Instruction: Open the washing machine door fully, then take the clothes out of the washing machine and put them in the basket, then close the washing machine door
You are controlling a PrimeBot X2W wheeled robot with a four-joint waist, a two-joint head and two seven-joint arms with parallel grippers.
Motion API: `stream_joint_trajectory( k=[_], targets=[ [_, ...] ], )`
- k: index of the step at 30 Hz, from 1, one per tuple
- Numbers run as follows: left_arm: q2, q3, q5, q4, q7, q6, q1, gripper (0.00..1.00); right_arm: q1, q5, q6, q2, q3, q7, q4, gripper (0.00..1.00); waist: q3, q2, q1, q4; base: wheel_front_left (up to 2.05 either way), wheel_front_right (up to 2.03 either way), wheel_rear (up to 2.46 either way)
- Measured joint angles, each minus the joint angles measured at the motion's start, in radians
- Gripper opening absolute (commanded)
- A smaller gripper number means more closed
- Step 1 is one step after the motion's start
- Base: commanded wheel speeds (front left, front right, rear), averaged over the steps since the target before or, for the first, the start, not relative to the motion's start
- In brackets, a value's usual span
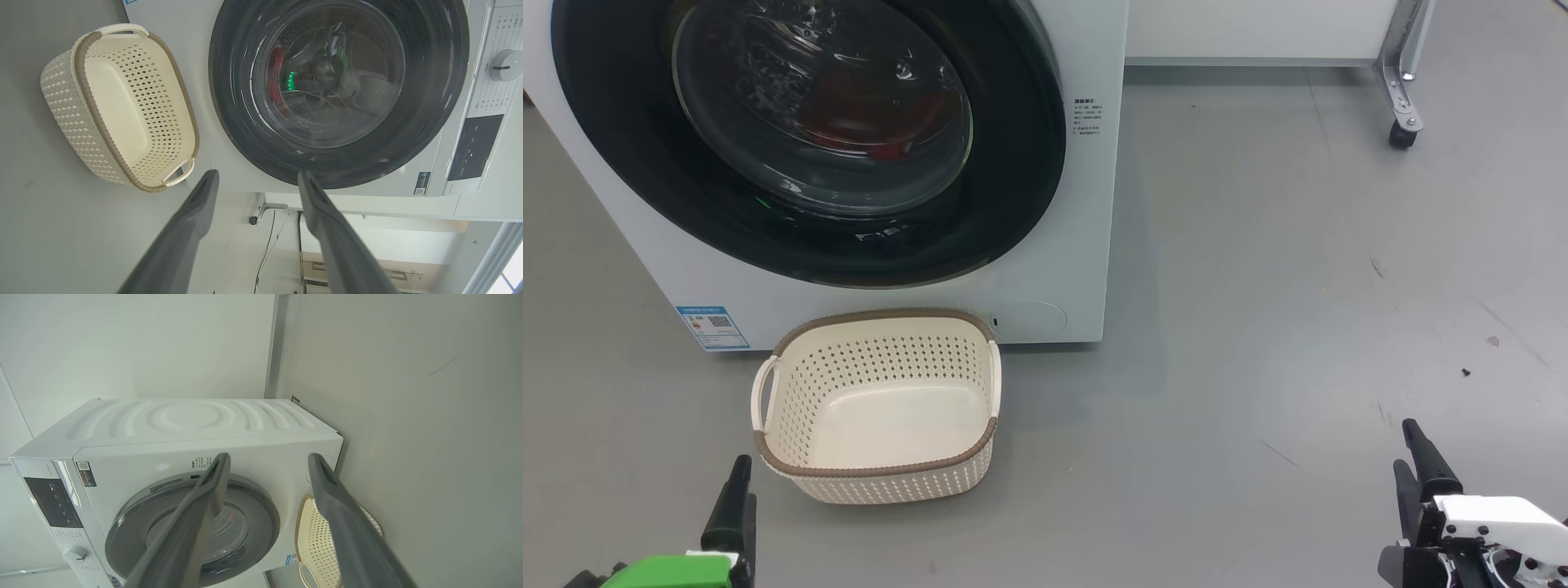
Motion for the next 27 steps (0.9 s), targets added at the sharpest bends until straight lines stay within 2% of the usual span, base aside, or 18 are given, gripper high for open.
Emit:
stream_joint_trajectory(
  k=[27],
  targets=[
    [-0.009,0.047,0.136,-0.060,-0.066,0.000,-0.015,1.00,-0.020,-0.205,0.000,0.002,-0.012,-0.071,-0.093,1.00,-0.003,0.0000,0.0000,0.001,0.00,0.00,0.00]
  ],
)
